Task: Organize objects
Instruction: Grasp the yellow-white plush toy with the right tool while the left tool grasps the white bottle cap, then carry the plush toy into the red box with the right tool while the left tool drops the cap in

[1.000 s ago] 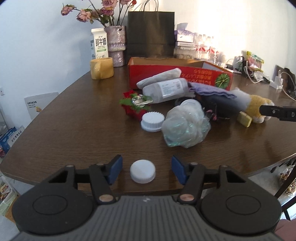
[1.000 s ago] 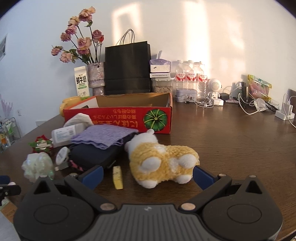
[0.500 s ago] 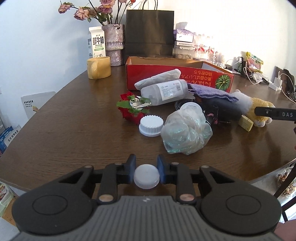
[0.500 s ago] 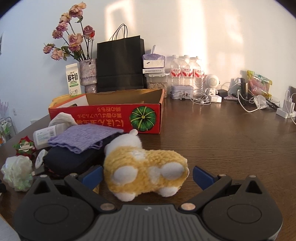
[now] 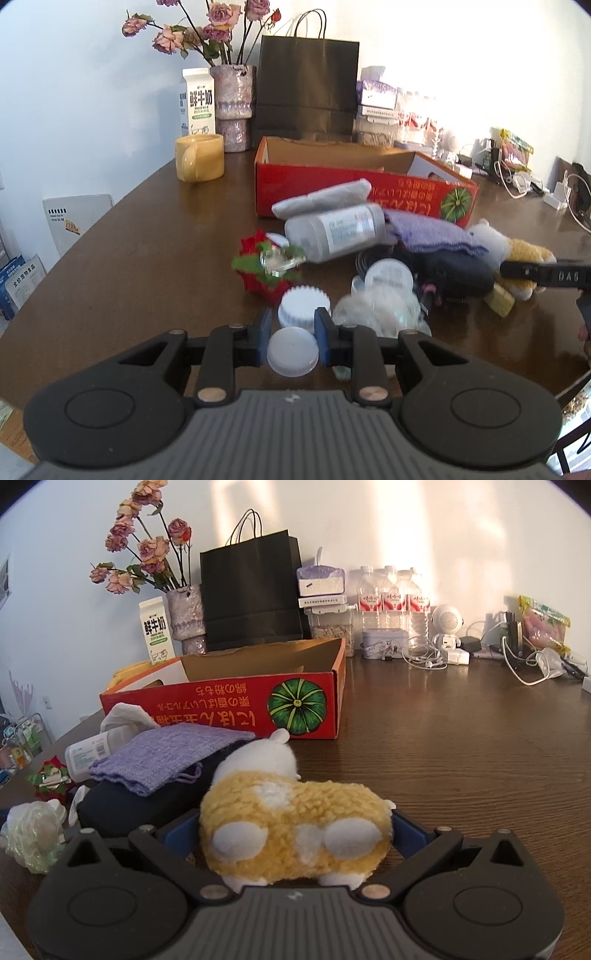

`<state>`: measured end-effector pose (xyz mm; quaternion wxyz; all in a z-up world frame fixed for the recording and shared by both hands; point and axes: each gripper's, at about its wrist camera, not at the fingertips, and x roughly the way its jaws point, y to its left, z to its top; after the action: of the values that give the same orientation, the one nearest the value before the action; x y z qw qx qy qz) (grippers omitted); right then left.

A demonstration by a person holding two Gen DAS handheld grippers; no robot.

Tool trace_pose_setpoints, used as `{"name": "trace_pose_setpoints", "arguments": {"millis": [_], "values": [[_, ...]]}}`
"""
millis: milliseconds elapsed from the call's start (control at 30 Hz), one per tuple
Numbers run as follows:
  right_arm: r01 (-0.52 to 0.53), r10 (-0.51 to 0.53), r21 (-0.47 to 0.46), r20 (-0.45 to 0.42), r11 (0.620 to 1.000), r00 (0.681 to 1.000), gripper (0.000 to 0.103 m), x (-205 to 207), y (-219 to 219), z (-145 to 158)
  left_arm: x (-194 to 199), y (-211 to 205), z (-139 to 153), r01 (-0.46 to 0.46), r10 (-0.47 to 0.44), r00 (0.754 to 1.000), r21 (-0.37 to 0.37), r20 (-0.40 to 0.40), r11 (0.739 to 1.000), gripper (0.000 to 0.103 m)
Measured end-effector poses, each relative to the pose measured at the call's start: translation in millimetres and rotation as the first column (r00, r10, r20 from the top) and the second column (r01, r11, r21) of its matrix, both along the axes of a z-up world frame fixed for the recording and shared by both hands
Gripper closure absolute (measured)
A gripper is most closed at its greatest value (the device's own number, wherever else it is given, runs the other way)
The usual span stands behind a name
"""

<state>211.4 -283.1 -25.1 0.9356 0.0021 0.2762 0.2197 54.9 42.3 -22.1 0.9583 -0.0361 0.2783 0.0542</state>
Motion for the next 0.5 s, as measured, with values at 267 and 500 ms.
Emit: {"name": "trace_pose_setpoints", "arguments": {"millis": [267,500], "values": [[-0.009,0.01,0.076,-0.011,0.997,1.0,0.003,6,-11,2,19,1,18,0.024,-0.023,0.998,-0.01,0.062,1.0,0.077],[0.003,-0.007,0.088,0.053,0.996,0.999,0.004,0,-16,19,41,-1,36,0.077,-0.075,0.99,-0.007,0.118,0.997,0.077]]}}
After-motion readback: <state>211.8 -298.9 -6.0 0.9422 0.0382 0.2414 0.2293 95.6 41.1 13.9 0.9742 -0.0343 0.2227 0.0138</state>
